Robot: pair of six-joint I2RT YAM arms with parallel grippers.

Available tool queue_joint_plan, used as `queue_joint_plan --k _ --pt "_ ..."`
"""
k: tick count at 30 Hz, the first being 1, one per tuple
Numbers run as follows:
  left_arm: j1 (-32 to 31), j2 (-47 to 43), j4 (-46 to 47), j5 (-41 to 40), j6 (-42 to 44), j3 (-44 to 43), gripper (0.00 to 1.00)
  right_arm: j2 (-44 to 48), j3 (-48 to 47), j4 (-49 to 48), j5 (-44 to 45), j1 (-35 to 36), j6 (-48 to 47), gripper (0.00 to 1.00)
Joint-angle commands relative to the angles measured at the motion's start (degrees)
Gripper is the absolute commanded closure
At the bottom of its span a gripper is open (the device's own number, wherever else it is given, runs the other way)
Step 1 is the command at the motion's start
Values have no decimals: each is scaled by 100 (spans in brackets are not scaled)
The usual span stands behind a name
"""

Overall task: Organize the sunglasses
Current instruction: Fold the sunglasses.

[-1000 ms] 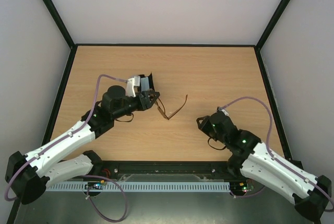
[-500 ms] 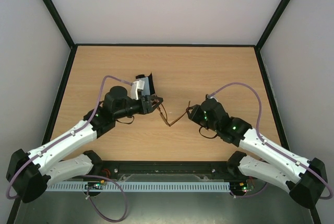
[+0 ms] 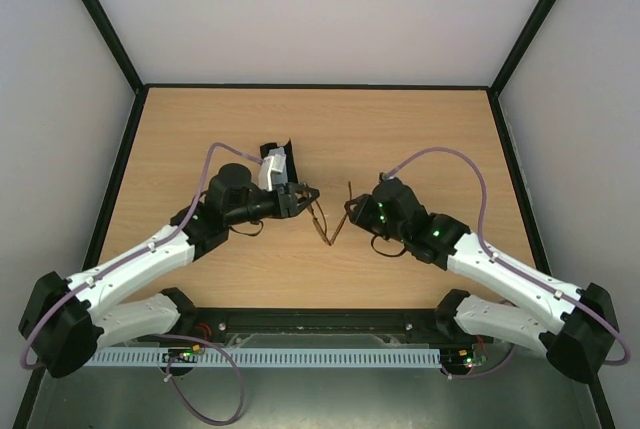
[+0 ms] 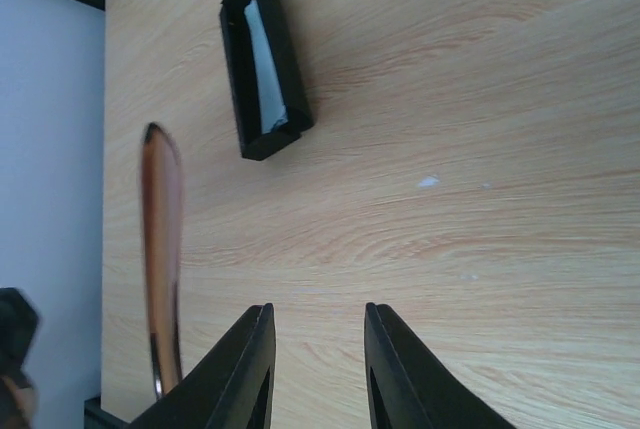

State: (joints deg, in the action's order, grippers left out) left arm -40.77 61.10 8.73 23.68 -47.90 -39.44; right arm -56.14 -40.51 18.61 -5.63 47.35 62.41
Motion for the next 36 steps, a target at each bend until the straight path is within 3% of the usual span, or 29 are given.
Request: queue_joint_plan --k 1,22,28,36 --pt "-98 134 327 193 -51 20 58 -246 -413 -245 5 130 -176 72" --pt "-312 642 585 266 -68 -204 58 -710 -646 -266 39 756 -282 72" --pt "-304 509 410 481 34 -243 58 -101 -384 167 224 436 -406 66" --pt "-270 283 204 1332 36 -344 58 509 -366 774 -712 -171 -1383 51"
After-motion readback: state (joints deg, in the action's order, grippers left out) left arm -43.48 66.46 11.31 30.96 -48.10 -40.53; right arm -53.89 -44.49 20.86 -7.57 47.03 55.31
